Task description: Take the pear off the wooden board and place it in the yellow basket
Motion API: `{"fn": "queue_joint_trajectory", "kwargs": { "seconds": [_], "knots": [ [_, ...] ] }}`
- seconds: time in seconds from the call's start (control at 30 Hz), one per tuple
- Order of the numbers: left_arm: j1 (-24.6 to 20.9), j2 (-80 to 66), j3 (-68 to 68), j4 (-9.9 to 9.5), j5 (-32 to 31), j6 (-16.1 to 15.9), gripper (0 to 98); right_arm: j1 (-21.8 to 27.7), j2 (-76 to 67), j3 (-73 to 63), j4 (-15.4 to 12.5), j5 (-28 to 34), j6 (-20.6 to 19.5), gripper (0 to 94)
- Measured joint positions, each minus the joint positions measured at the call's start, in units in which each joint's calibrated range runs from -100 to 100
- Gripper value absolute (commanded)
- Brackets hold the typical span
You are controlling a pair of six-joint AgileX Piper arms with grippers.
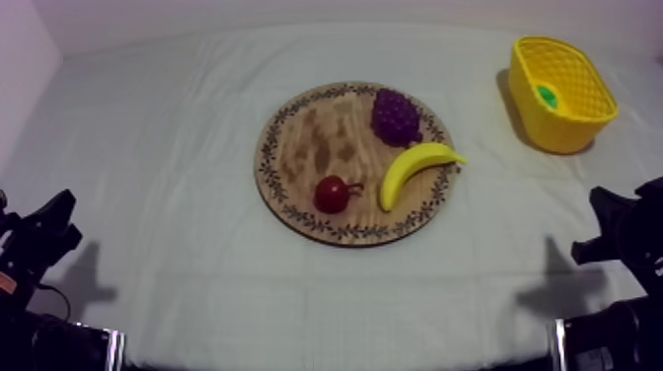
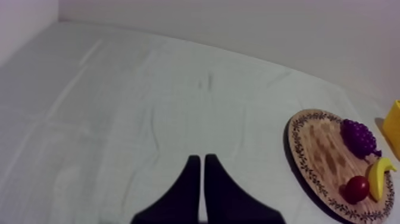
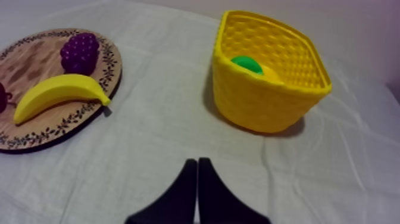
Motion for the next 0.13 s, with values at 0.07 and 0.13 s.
{"fn": "queue_joint_trajectory", "kwargs": {
  "seconds": [0.07,0.13],
  "knots": [
    [0.00,0.00,0.00,0.00,0.00,0.00,0.1,0.00,0.00,0.00,0.00,0.00,-0.06,0.3],
    [0.00,0.00,0.00,0.00,0.00,0.00,0.1,0.00,0.00,0.00,0.00,0.00,-0.06,0.3]
  ]
}}
